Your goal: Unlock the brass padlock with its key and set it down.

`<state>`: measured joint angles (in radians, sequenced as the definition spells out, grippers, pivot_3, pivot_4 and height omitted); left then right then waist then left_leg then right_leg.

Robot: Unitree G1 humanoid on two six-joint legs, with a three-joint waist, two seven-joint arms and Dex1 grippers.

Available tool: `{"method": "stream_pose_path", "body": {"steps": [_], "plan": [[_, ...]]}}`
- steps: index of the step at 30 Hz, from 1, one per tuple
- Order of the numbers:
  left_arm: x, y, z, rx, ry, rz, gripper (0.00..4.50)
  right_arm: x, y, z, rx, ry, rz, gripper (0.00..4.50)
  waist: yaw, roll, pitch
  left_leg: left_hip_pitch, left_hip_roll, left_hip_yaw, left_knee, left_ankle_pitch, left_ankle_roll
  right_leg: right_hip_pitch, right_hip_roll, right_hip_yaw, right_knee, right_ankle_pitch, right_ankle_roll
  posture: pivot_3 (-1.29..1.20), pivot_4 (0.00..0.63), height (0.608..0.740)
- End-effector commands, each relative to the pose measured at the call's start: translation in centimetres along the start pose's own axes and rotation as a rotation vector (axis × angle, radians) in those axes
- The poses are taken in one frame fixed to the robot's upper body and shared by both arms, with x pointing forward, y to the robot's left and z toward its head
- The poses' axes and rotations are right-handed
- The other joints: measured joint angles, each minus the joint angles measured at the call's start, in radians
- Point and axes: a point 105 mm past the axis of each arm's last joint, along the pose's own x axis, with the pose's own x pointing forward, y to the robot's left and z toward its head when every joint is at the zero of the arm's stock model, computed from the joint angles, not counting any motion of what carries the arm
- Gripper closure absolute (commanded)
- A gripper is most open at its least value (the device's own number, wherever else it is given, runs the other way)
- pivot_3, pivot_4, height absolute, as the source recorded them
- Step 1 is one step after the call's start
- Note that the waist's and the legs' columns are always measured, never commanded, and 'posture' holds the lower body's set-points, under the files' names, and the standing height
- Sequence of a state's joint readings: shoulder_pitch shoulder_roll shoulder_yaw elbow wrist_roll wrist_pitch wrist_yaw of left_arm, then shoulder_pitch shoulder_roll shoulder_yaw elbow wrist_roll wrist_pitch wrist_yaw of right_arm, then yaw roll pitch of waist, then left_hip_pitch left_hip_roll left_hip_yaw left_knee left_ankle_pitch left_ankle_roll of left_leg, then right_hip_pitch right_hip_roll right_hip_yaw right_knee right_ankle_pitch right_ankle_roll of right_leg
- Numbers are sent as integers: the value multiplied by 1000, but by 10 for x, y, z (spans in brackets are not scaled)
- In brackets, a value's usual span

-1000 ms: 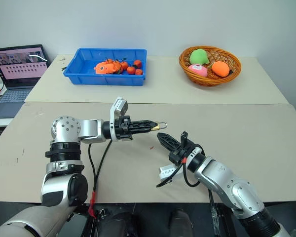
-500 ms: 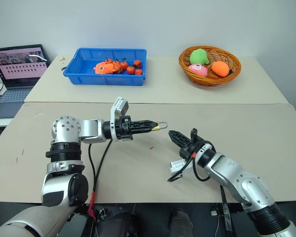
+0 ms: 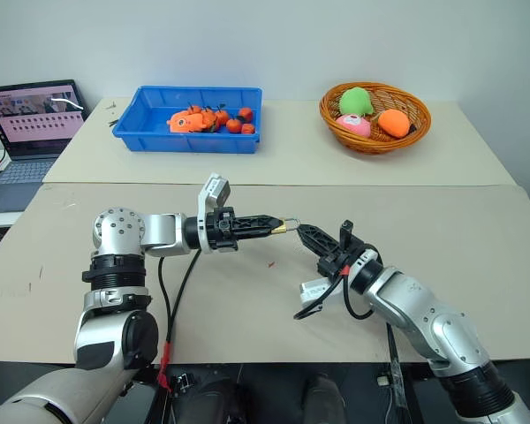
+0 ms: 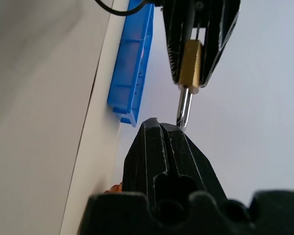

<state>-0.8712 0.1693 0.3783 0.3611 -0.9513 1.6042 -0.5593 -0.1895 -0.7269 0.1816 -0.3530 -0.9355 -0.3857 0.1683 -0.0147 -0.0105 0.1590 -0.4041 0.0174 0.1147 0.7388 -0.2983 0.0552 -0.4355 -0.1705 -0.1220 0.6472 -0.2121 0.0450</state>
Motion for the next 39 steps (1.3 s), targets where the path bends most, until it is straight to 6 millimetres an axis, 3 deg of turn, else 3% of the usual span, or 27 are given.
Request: {"method": "stream_pose_path", "body": {"steps": [1, 12, 23, 39], "plan": [[1, -12, 3, 34, 2, -41, 4468, 2, -19, 0, -13, -4, -66, 4463, 0, 0, 0, 0, 0, 0, 0, 0, 0, 0, 0, 0, 0, 0, 0, 0, 150, 692], [1, -12, 3, 34, 1, -39, 4468, 4, -29, 2, -10, -11, -88, 4463, 0, 0, 0, 0, 0, 0, 0, 0, 0, 0, 0, 0, 0, 1, -1, 0, 150, 692], [3, -12, 3, 28, 6, -44, 4468, 5, -63, -6, -44, -29, -108, 4463, -1, 0, 0, 0, 0, 0, 0, 0, 0, 0, 0, 0, 0, 1, -1, 0, 150, 692], [2, -13, 4, 37, -2, -41, 4468, 15, -51, -16, 9, 12, -91, 4463, 0, 0, 0, 0, 0, 0, 0, 0, 0, 0, 0, 0, 0, 1, -2, 0, 150, 692]]}}
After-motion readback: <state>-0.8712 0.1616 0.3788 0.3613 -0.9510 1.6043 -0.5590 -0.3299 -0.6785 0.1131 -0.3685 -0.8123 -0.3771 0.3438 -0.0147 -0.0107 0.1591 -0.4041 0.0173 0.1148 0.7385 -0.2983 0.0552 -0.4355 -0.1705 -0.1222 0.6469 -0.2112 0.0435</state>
